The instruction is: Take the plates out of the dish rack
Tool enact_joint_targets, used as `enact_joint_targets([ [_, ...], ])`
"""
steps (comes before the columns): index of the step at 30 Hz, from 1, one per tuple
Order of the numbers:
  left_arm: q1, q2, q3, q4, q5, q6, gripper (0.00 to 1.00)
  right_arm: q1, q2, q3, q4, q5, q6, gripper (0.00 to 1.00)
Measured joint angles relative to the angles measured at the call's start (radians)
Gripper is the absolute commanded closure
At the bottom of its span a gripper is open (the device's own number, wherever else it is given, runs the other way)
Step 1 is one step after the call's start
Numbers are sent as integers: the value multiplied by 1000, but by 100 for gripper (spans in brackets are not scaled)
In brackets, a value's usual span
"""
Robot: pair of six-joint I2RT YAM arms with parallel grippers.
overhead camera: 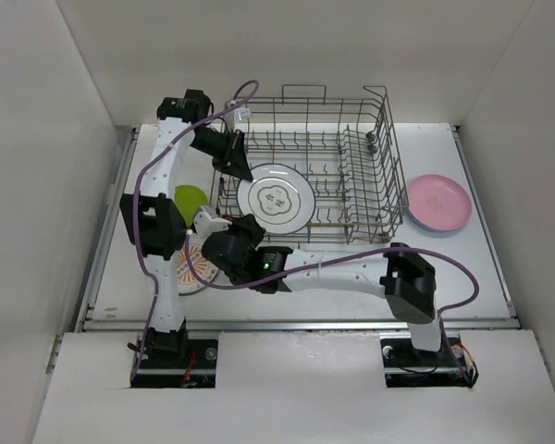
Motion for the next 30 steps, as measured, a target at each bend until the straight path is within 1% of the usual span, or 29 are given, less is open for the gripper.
enact_joint_targets([
  [6, 0, 0, -7, 0, 22, -14, 100, 1, 5, 0, 3, -8, 4, 100],
  [7, 0, 0, -7, 0, 23, -14, 100, 1, 5, 0, 3, -7, 6, 97],
  [8, 0, 0, -7, 0, 24, -13, 100, 1, 6, 0, 3, -5, 7, 91],
  [9, 0, 0, -7, 0, 26, -13, 100, 2, 6, -1, 4, -3, 9, 72],
  [12, 0, 0, -7, 0, 25, -4, 100, 5, 6, -6, 24, 29, 29, 43],
  [13, 0, 0, -7, 3, 21, -2, 100, 6, 6, -7, 32, 42, 36, 35],
  [15, 3, 0, -7, 6, 17, 5, 100, 6, 6, -8, 42, 60, 50, 29],
  [16, 5, 0, -7, 7, 16, 6, 100, 6, 6, -8, 42, 68, 56, 23],
  [20, 17, 0, -7, 12, 8, 9, 100, 6, 6, -8, 43, 97, 76, 15],
  [23, 29, 0, -7, 12, 7, 5, 100, 6, 4, -8, 42, 111, 96, 12],
  [27, 61, 0, -3, 10, 6, -15, 100, 6, -25, -8, 39, 106, 141, 10],
  [30, 94, 0, 3, 3, 21, -48, 100, 6, -75, -8, 2, 49, 213, 10],
])
